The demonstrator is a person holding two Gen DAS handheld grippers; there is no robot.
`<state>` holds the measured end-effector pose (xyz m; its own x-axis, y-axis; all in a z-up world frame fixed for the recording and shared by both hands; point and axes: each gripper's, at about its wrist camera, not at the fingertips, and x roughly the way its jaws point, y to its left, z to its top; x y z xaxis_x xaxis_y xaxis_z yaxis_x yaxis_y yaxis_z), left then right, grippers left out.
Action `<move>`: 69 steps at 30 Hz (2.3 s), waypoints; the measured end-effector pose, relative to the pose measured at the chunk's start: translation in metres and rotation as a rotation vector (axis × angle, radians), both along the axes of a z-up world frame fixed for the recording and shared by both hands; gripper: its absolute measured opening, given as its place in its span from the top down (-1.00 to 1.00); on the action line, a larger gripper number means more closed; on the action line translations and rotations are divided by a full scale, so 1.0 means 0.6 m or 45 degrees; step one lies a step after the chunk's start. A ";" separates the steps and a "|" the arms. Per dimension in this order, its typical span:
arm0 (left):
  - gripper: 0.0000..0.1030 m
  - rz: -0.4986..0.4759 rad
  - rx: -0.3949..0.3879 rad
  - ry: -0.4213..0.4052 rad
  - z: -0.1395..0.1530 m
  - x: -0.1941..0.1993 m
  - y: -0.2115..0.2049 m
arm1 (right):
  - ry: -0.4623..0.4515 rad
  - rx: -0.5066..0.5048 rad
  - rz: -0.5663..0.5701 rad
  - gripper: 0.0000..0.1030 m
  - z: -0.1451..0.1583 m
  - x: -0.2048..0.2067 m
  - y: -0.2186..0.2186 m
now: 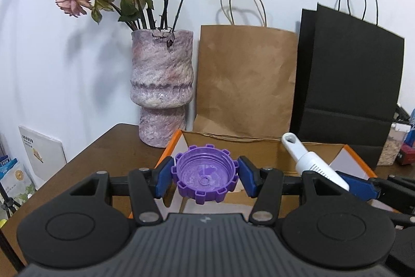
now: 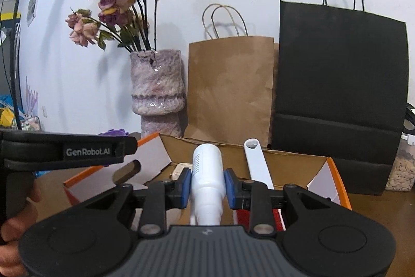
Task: Organize rigid objects
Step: 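Carry the purple cap and white spray bottle over the cardboard box, then release the purple cap and white spray bottle into the box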
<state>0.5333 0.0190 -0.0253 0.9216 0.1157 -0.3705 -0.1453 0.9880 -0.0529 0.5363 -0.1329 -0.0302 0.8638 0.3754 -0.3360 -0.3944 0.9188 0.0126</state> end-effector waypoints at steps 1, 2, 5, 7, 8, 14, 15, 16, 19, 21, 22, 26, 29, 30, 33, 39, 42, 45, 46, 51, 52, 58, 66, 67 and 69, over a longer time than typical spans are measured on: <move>-0.07 0.000 0.007 0.002 -0.002 0.006 0.001 | 0.003 -0.007 -0.002 0.48 -0.002 0.005 0.000; -0.07 0.003 0.011 0.005 -0.004 0.010 0.002 | 0.004 -0.018 -0.003 0.48 -0.005 0.011 0.001; -0.07 0.015 0.013 0.014 -0.010 0.022 0.006 | 0.000 -0.052 -0.006 0.48 -0.013 0.023 0.003; -0.07 0.014 0.018 0.018 -0.013 0.027 0.007 | 0.005 -0.062 -0.003 0.48 -0.015 0.027 0.003; -0.07 0.011 0.022 0.019 -0.014 0.029 0.007 | 0.007 -0.067 -0.003 0.48 -0.016 0.028 0.003; -0.97 -0.006 0.062 0.002 -0.018 0.027 0.001 | 0.069 -0.080 -0.026 -0.29 -0.025 0.038 -0.003; -1.00 -0.016 0.064 -0.008 -0.016 0.025 0.001 | 0.073 -0.075 -0.034 -0.56 -0.026 0.038 -0.007; -1.00 -0.017 0.064 -0.016 -0.014 0.023 0.001 | 0.065 -0.068 -0.046 -0.92 -0.026 0.037 -0.010; -1.00 0.004 0.060 -0.014 -0.014 0.024 0.005 | 0.047 -0.072 -0.077 -1.00 -0.023 0.036 -0.017; -1.00 0.010 0.058 -0.007 -0.015 0.026 0.007 | 0.053 -0.067 -0.093 -1.00 -0.024 0.038 -0.021; -1.00 0.015 0.057 -0.004 -0.015 0.027 0.008 | 0.057 -0.067 -0.094 -1.00 -0.025 0.038 -0.021; -1.00 0.027 0.062 0.003 -0.016 0.029 0.009 | 0.065 -0.081 -0.094 -1.00 -0.027 0.039 -0.017; -1.00 0.029 0.059 0.002 -0.015 0.027 0.010 | 0.062 -0.079 -0.095 -1.00 -0.026 0.037 -0.017; -1.00 0.029 0.057 -0.001 -0.014 0.025 0.010 | 0.061 -0.078 -0.096 -1.00 -0.025 0.037 -0.018; -1.00 0.024 0.045 -0.005 -0.012 0.021 0.012 | 0.059 -0.074 -0.101 -1.00 -0.024 0.033 -0.020; -1.00 0.017 0.017 -0.008 -0.008 0.007 0.014 | 0.055 -0.079 -0.112 -1.00 -0.020 0.020 -0.025; -1.00 0.015 0.018 -0.016 -0.006 -0.004 0.014 | 0.050 -0.087 -0.111 -1.00 -0.018 0.011 -0.028; -1.00 0.009 0.026 -0.017 -0.006 -0.015 0.012 | 0.047 -0.091 -0.106 -1.00 -0.017 -0.001 -0.030; -1.00 0.007 0.027 -0.017 -0.006 -0.019 0.011 | 0.046 -0.092 -0.103 -1.00 -0.017 -0.005 -0.031; -1.00 0.016 0.022 -0.011 -0.009 -0.041 0.010 | 0.045 -0.102 -0.107 -1.00 -0.016 -0.030 -0.036; -1.00 0.016 0.020 -0.005 -0.011 -0.046 0.010 | 0.047 -0.103 -0.111 -1.00 -0.016 -0.035 -0.038; -1.00 0.022 0.018 0.014 -0.016 -0.076 0.005 | 0.053 -0.097 -0.125 -1.00 -0.017 -0.070 -0.050; -1.00 0.030 0.007 0.049 -0.025 -0.115 0.000 | 0.072 -0.095 -0.139 -1.00 -0.023 -0.110 -0.068; -1.00 0.030 0.007 0.053 -0.026 -0.119 -0.001 | 0.077 -0.096 -0.142 -1.00 -0.024 -0.115 -0.070; -1.00 0.028 0.008 0.062 -0.029 -0.128 -0.003 | 0.086 -0.098 -0.147 -1.00 -0.027 -0.123 -0.075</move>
<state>0.4563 0.0170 -0.0427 0.8997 0.1380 -0.4140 -0.1691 0.9848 -0.0391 0.4622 -0.1781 -0.0461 0.8743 0.2456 -0.4186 -0.2865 0.9574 -0.0368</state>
